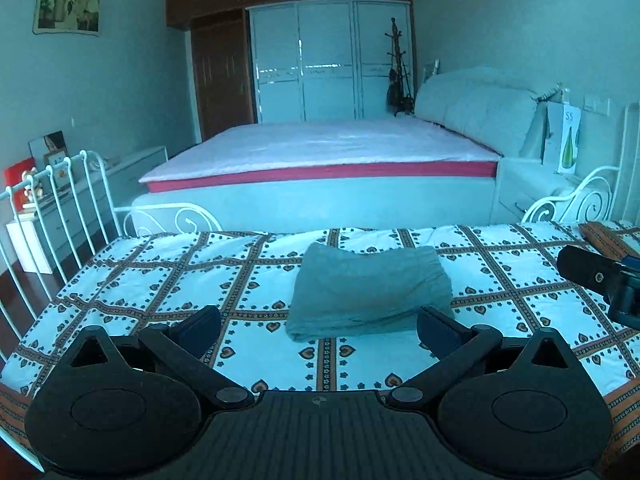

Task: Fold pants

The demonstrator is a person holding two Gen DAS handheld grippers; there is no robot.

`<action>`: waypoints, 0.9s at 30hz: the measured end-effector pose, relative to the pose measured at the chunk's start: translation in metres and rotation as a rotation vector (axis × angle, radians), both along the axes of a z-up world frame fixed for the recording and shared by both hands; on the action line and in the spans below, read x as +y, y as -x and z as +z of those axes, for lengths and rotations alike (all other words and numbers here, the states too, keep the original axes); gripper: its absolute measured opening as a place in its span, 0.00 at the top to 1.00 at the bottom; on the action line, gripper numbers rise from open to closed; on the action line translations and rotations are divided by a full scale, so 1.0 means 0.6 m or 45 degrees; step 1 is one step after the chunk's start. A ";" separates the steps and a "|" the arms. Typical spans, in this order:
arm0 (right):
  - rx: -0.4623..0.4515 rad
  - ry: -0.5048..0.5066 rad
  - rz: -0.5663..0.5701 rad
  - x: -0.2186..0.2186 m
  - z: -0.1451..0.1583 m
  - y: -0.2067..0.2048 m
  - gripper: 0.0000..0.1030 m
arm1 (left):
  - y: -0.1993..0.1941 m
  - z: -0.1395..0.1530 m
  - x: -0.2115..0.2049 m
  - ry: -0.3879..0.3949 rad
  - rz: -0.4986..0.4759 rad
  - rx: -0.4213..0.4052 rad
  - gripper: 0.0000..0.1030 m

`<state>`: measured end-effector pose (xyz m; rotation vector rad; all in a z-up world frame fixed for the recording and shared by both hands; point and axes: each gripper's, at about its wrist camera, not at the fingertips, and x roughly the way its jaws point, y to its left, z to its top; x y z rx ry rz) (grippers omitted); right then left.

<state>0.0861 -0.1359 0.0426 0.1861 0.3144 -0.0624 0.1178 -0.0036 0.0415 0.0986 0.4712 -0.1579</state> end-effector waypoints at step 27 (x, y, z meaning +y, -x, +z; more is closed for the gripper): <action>0.042 -0.005 0.019 0.019 -0.021 0.002 0.06 | -0.018 -0.022 -0.003 -0.014 0.021 0.072 0.00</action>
